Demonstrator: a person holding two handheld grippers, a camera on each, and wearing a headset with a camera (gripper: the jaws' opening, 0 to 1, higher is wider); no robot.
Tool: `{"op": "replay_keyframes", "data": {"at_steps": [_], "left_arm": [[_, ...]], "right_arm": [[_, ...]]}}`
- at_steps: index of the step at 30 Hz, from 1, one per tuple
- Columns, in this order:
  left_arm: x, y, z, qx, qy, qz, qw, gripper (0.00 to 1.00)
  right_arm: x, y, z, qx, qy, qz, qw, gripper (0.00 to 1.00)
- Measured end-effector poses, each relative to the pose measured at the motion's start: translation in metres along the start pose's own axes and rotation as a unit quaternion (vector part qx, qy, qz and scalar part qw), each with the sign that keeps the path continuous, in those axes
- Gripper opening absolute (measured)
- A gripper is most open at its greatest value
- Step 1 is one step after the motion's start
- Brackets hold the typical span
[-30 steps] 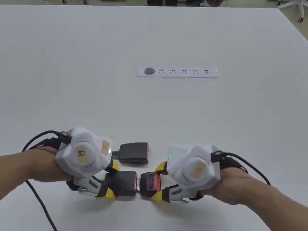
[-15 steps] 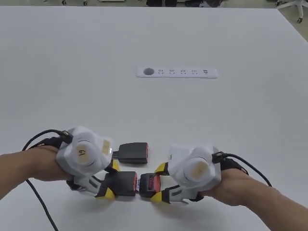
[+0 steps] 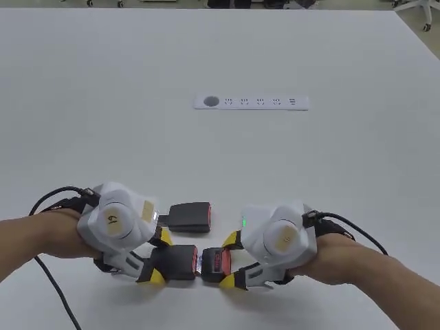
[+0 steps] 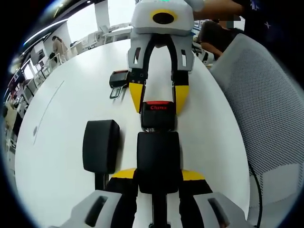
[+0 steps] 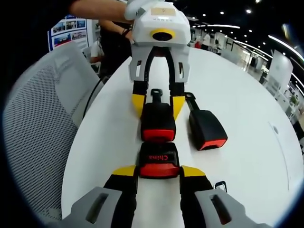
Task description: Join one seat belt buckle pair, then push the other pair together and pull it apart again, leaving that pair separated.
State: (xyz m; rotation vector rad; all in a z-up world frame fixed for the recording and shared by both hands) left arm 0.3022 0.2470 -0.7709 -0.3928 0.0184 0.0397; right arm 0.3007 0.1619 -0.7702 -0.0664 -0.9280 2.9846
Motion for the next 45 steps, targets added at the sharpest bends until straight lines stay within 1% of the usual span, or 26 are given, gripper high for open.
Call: {"op": "replay_keyframes", "data": {"at_steps": [4, 7, 10, 15, 17, 18, 19, 20, 21, 22, 26, 31, 36, 38, 41, 42, 43, 45], "left_arm": [[0.001, 0.000, 0.002, 0.002, -0.007, -0.002, 1.0000, 0.37], [0.003, 0.003, 0.001, 0.003, -0.010, -0.001, 0.9999, 0.37], [0.002, 0.000, 0.005, 0.001, -0.014, 0.003, 0.9999, 0.38], [0.004, -0.001, 0.012, -0.010, -0.018, 0.024, 0.9995, 0.40], [0.004, -0.001, 0.015, -0.017, -0.018, 0.036, 0.9990, 0.41], [0.003, -0.004, 0.018, -0.021, -0.018, 0.046, 0.9986, 0.41], [0.003, -0.004, 0.020, -0.023, -0.019, 0.048, 0.9984, 0.42], [0.005, -0.001, 0.021, -0.026, -0.020, 0.052, 0.9981, 0.43], [0.005, -0.001, 0.022, -0.027, -0.021, 0.054, 0.9979, 0.43], [0.005, -0.003, 0.025, -0.030, -0.024, 0.056, 0.9977, 0.43], [0.008, -0.005, 0.030, -0.037, -0.030, 0.064, 0.9968, 0.45], [0.014, -0.005, 0.038, -0.042, -0.041, 0.070, 0.9958, 0.46], [0.027, -0.007, 0.046, -0.050, -0.055, 0.077, 0.9943, 0.46], [0.032, -0.011, 0.048, -0.053, -0.059, 0.080, 0.9936, 0.46], [0.040, -0.013, 0.050, -0.054, -0.064, 0.081, 0.9932, 0.46], [0.040, -0.020, 0.052, -0.055, -0.067, 0.080, 0.9930, 0.46], [0.044, -0.019, 0.052, -0.055, -0.068, 0.080, 0.9929, 0.46], [0.048, -0.020, 0.051, -0.055, -0.068, 0.080, 0.9929, 0.46]], "right_arm": [[0.002, 0.002, 0.000, 0.004, 0.002, 0.015, 0.9999, 0.32], [0.001, 0.001, 0.002, 0.002, 0.004, 0.012, 0.9999, 0.32], [-0.001, 0.001, 0.004, 0.000, 0.008, 0.009, 0.9999, 0.34], [-0.001, 0.001, 0.012, -0.004, 0.010, 0.016, 0.9998, 0.35], [-0.002, 0.002, 0.014, -0.003, 0.012, 0.018, 0.9998, 0.38], [-0.002, 0.002, 0.017, -0.002, 0.013, 0.017, 0.9998, 0.39], [-0.002, 0.003, 0.019, -0.002, 0.015, 0.017, 0.9997, 0.39], [-0.005, 0.004, 0.022, -0.001, 0.021, 0.017, 0.9996, 0.40], [-0.006, 0.005, 0.023, -0.001, 0.021, 0.016, 0.9996, 0.40], [-0.008, 0.006, 0.027, -0.001, 0.023, 0.015, 0.9996, 0.40], [-0.017, 0.012, 0.032, 0.003, 0.031, 0.012, 0.9994, 0.41], [-0.023, 0.016, 0.044, 0.005, 0.041, 0.005, 0.9991, 0.42], [-0.034, 0.025, 0.050, 0.007, 0.049, -0.006, 0.9987, 0.43], [-0.039, 0.028, 0.054, 0.007, 0.054, -0.012, 0.9984, 0.44], [-0.046, 0.032, 0.060, 0.005, 0.060, -0.016, 0.9980, 0.44], [-0.049, 0.033, 0.062, 0.006, 0.063, -0.021, 0.9978, 0.44], [-0.052, 0.035, 0.065, 0.006, 0.065, -0.024, 0.9976, 0.44], [-0.054, 0.037, 0.068, 0.007, 0.068, -0.026, 0.9973, 0.44]]}}
Point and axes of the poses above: the centre of the closed fingertips' face, and the gripper's own axes: z roughly backward along the fingers, x roughly to its left, y roughly out of its underside, the point moved 1 cm from there along z, roughly backward along the fingers, and after that the axes turned 7 degrees about x, right-handed, at the moved point
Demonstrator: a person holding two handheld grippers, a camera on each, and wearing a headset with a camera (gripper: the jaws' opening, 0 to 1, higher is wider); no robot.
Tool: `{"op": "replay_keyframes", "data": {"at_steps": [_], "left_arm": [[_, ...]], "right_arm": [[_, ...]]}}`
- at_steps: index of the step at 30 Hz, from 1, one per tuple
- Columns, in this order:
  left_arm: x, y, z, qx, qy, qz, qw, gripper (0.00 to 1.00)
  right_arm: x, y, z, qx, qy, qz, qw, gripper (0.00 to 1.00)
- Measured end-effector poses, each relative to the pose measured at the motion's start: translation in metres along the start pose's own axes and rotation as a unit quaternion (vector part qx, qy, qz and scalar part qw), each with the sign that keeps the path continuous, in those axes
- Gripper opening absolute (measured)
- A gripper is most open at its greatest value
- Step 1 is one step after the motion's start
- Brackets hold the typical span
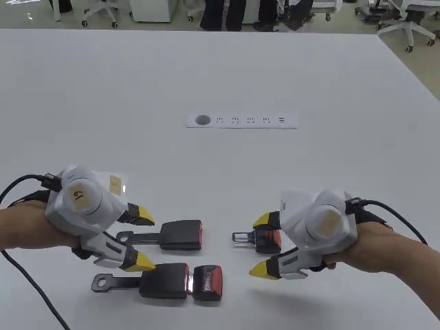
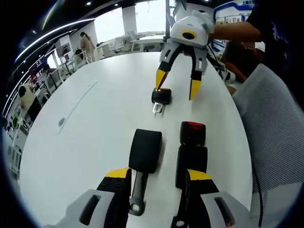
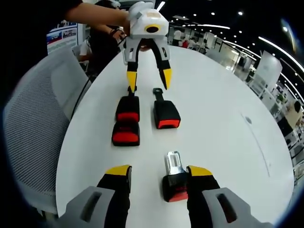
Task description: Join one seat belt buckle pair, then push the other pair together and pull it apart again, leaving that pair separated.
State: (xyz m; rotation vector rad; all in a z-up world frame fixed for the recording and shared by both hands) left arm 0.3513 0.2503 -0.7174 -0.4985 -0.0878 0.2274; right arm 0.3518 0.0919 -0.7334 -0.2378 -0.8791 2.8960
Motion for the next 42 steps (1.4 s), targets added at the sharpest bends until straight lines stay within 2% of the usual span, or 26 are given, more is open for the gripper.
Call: {"op": "replay_keyframes", "data": {"at_steps": [1, 7, 13, 15, 17, 19, 23, 25, 28, 33, 38, 42], "left_arm": [[0.011, 0.009, -0.006, 0.000, 0.000, 0.000, 1.0000, 0.46], [0.023, 0.007, -0.014, 0.003, 0.005, -0.003, 1.0000, 0.46], [0.019, -0.002, -0.019, 0.014, 0.014, -0.009, 0.9998, 0.45], [0.025, 0.002, -0.025, 0.018, 0.016, -0.012, 0.9996, 0.45], [0.022, -0.004, -0.026, 0.021, 0.019, -0.016, 0.9995, 0.43], [0.025, -0.002, -0.030, 0.025, 0.024, -0.018, 0.9992, 0.43], [0.025, -0.004, -0.035, 0.035, 0.031, -0.024, 0.9986, 0.41], [0.030, 0.002, -0.041, 0.041, 0.036, -0.026, 0.9982, 0.41], [0.026, 0.000, -0.044, 0.054, 0.042, -0.034, 0.9971, 0.40], [0.027, 0.004, -0.052, 0.066, 0.048, -0.046, 0.9955, 0.39], [0.024, -0.003, -0.052, 0.067, 0.051, -0.048, 0.9953, 0.36], [0.025, -0.002, -0.055, 0.069, 0.055, -0.052, 0.9948, 0.35]], "right_arm": [[-0.003, 0.002, 0.001, 0.001, 0.002, -0.003, 1.0000, 0.44], [-0.016, 0.012, 0.006, 0.005, 0.009, -0.010, 0.9999, 0.44], [-0.022, 0.021, 0.005, 0.013, 0.004, -0.004, 0.9999, 0.43], [-0.024, 0.023, 0.004, 0.017, 0.002, -0.004, 0.9998, 0.43], [-0.025, 0.025, 0.003, 0.020, -0.001, 0.002, 0.9998, 0.42], [-0.026, 0.028, 0.002, 0.026, -0.006, 0.007, 0.9996, 0.42], [-0.030, 0.033, -0.001, 0.030, -0.013, 0.009, 0.9994, 0.40], [-0.030, 0.035, -0.002, 0.034, -0.019, 0.012, 0.9992, 0.39], [-0.029, 0.037, -0.002, 0.041, -0.025, 0.014, 0.9988, 0.39], [-0.029, 0.041, -0.007, 0.047, -0.035, 0.009, 0.9982, 0.37], [-0.033, 0.045, -0.013, 0.046, -0.041, 0.001, 0.9981, 0.35], [-0.031, 0.044, -0.015, 0.044, -0.045, -0.002, 0.9980, 0.34]]}}
Point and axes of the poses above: the centre of the closed fingertips' face, and the gripper's own axes: z roughly backward along the fingers, x roughly to its left, y roughly out of its underside, the point moved 1 cm from there along z, roughly backward along the fingers, and after that the axes turned 7 degrees about x, right-handed, at the moved point
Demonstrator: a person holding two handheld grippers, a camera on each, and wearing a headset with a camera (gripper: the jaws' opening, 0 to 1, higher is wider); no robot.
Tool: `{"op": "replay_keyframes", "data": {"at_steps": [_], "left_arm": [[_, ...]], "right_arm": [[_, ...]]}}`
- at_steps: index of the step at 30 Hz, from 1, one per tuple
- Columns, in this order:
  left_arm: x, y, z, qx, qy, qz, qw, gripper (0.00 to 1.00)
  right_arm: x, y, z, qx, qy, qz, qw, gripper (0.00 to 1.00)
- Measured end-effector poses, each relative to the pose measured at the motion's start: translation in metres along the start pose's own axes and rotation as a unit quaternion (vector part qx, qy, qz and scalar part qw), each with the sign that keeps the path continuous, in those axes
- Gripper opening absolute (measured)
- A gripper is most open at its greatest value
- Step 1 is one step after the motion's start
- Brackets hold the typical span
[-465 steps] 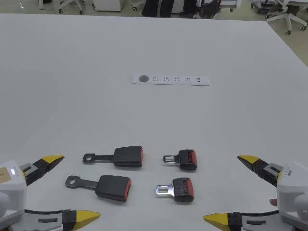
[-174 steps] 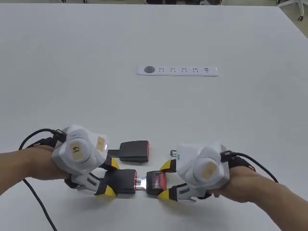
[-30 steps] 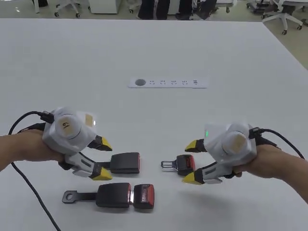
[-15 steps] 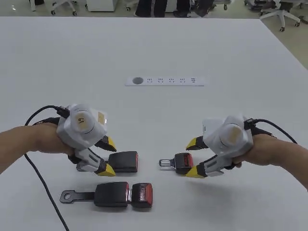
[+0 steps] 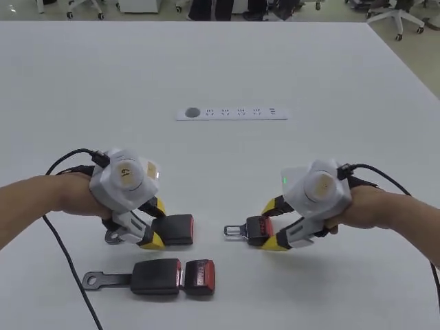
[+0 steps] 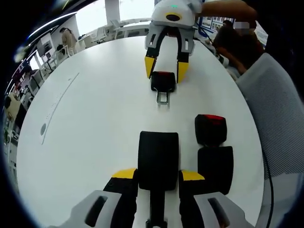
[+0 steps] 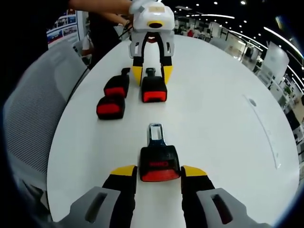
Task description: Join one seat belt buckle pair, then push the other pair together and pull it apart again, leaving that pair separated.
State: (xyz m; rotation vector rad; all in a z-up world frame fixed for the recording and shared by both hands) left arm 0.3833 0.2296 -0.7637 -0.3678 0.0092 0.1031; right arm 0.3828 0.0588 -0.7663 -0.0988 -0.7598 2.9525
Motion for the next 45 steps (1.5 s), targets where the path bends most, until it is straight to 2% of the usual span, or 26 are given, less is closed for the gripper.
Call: {"op": "replay_keyframes", "data": {"at_steps": [1, 4, 12, 15, 27, 33, 45], "left_arm": [[-0.0018, -0.0013, 0.0006, 0.001, 0.001, -0.001, 1.0000, 0.35], [0.0035, 0.0035, -0.0028, 0.004, -0.001, -0.006, 1.0000, 0.34], [-0.0004, 0.0035, -0.0049, 0.011, 0.000, -0.018, 0.9998, 0.33], [-0.0022, 0.0010, -0.0030, 0.013, 0.003, -0.015, 0.9998, 0.33], [0.0049, 0.0084, -0.0081, 0.020, 0.004, -0.012, 0.9997, 0.32], [0.0012, 0.0049, -0.0061, 0.021, 0.004, -0.012, 0.9997, 0.32], [0.0036, 0.0076, -0.0074, 0.024, 0.005, -0.013, 0.9996, 0.32]], "right_arm": [[-0.0006, -0.0003, -0.0005, -0.001, 0.000, -0.001, 1.0000, 0.34], [-0.0012, -0.0003, -0.0017, -0.001, 0.000, -0.001, 1.0000, 0.32], [-0.0002, 0.0017, -0.0038, 0.005, -0.005, -0.003, 1.0000, 0.32], [-0.0001, 0.0017, -0.0047, 0.003, -0.007, -0.001, 1.0000, 0.32], [0.0001, 0.0013, -0.0059, 0.001, -0.009, 0.004, 1.0000, 0.32], [-0.0010, 0.0001, -0.0054, 0.002, -0.003, 0.003, 1.0000, 0.31], [-0.0026, -0.0031, -0.0084, 0.000, 0.000, 0.003, 1.0000, 0.31]]}}
Point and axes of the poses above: the centre of the closed fingertips' face, and the gripper's own axes: z roughly backward along the fingers, x roughly to its left, y roughly out of its underside, the point moved 1 cm from there along z, roughly backward along the fingers, and after that the axes turned 7 degrees about x, right-handed, at the moved point
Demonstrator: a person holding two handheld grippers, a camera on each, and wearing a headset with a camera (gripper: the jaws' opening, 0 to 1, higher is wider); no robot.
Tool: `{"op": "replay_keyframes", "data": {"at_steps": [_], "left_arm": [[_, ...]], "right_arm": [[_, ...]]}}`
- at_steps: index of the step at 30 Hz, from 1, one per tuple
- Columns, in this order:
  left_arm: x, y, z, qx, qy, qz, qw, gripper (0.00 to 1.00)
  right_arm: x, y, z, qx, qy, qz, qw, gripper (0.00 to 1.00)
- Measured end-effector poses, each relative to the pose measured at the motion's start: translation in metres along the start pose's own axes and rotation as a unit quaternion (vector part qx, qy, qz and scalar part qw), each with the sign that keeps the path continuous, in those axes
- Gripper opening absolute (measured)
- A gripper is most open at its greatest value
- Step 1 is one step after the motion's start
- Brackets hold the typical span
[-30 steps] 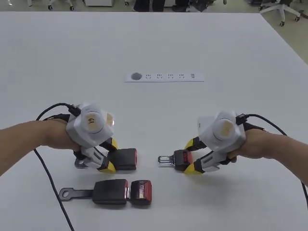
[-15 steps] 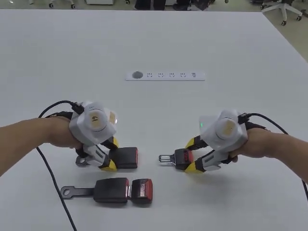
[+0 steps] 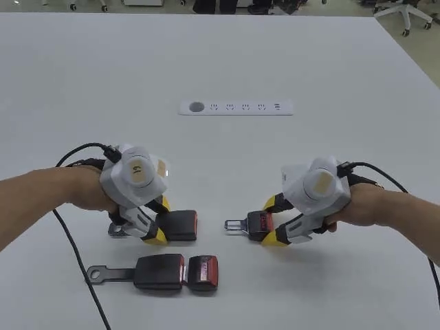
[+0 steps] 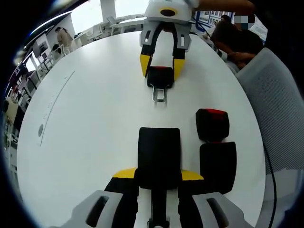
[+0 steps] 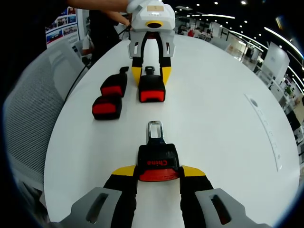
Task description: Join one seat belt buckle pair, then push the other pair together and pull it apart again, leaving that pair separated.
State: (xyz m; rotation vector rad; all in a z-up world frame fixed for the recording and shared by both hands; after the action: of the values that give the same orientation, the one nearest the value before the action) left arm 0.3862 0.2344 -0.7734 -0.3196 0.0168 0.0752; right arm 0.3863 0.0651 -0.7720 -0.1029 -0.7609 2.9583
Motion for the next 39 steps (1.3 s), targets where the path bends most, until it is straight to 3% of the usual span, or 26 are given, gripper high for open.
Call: {"op": "replay_keyframes", "data": {"at_steps": [12, 13, 39], "left_arm": [[-0.004, -0.005, 0.002, 0.016, 0.002, -0.005, 0.9999, 0.32], [0.000, -0.001, 0.000, 0.018, 0.002, -0.006, 0.9998, 0.32], [-0.004, -0.003, 0.001, 0.026, 0.004, 0.000, 0.9997, 0.32]], "right_arm": [[0.001, -0.010, -0.003, -0.005, -0.003, -0.003, 1.0000, 0.31], [0.001, -0.010, -0.004, -0.006, -0.003, -0.003, 1.0000, 0.31], [0.007, -0.037, -0.017, -0.014, -0.008, 0.002, 0.9999, 0.32]]}}
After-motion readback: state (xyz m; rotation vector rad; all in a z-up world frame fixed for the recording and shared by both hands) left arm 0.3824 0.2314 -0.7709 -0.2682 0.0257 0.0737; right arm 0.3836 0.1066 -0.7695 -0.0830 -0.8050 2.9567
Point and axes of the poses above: the centre of the closed fingertips' face, and the gripper's own axes: z roughly backward along the fingers, x roughly to its left, y roughly out of its underside, the point moved 1 cm from there along z, roughly backward along the fingers, and after that the axes turned 7 degrees about x, right-handed, at the moved point
